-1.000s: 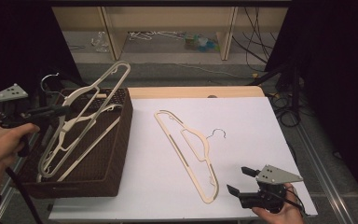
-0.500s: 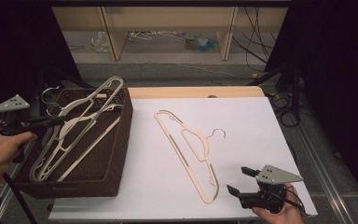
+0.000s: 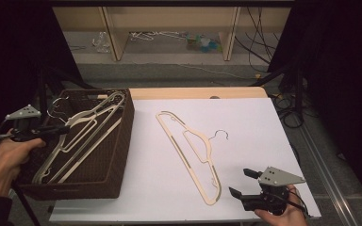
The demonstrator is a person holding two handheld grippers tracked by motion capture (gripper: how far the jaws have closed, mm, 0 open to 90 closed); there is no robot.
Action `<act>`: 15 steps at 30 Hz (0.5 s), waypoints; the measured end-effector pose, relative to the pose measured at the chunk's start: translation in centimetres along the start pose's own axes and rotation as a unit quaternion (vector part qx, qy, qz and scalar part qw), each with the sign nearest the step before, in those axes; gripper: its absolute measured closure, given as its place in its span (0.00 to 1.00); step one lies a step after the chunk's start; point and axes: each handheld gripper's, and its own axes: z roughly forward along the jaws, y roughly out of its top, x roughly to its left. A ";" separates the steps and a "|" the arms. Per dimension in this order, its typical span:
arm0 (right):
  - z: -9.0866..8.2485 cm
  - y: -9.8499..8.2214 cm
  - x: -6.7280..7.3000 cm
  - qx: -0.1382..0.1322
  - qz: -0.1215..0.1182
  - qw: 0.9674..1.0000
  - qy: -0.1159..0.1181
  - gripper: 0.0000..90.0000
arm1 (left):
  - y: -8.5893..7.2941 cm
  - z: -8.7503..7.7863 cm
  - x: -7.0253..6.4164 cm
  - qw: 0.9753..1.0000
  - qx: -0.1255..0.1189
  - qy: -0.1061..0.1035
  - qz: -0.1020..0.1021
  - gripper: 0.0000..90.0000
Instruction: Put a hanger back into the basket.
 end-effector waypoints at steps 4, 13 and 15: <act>0.1 0.0 0.0 0.002 -0.002 1.000 0.002 0.25 | -0.2 0.8 -0.3 1.000 0.008 -0.002 -0.010 0.95; 0.1 0.0 0.1 0.003 0.000 1.000 0.003 0.25 | -1.2 2.5 0.1 0.999 0.038 -0.006 -0.029 0.95; 0.1 -0.1 0.1 0.002 -0.002 1.000 0.002 0.25 | -1.3 2.8 0.2 0.999 0.041 -0.004 -0.035 0.94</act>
